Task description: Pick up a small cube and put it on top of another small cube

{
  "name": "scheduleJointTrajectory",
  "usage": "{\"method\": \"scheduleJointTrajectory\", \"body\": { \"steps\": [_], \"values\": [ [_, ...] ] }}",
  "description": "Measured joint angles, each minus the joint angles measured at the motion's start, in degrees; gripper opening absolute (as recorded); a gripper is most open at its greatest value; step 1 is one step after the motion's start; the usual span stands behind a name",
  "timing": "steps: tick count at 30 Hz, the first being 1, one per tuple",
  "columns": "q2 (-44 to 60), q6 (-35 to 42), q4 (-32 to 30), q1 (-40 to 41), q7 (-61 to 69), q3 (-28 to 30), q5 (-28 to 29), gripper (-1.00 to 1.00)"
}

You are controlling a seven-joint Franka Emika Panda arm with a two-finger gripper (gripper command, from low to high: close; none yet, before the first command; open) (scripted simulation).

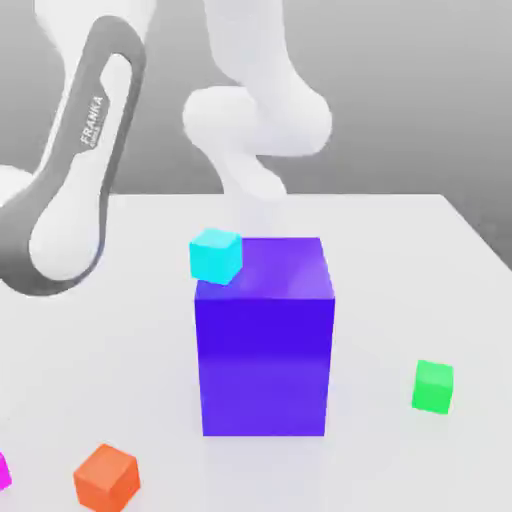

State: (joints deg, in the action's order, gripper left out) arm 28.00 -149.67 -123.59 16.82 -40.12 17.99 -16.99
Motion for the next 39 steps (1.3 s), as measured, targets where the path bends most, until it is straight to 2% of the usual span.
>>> {"method": "scheduleJointTrajectory", "body": {
  "steps": [2, 3, 9, 14, 31, 36, 39],
  "values": [
    [4.2, -2.9, 1.0, 1.6, 1.3, -1.8, -1.8, 0.0],
    [5.8, -4.1, 1.4, 2.2, 1.8, -2.5, -2.6, -1.0],
    [6.6, -4.6, 1.6, 2.5, 2.1, -2.9, -3.0, -1.0],
    [-1.0, 0.8, -0.5, -0.2, -0.2, 0.2, 0.7, -1.0],
    [-21.3, -1.4, -21.7, -19.8, 29.9, -25.6, 8.1, -1.0],
    [-27.2, -2.4, -28.2, -31.8, 39.3, -32.6, 10.9, -1.0],
    [-26.7, -6.2, -31.2, -40.0, 43.1, -36.0, 16.5, -1.0]
  ]
}}
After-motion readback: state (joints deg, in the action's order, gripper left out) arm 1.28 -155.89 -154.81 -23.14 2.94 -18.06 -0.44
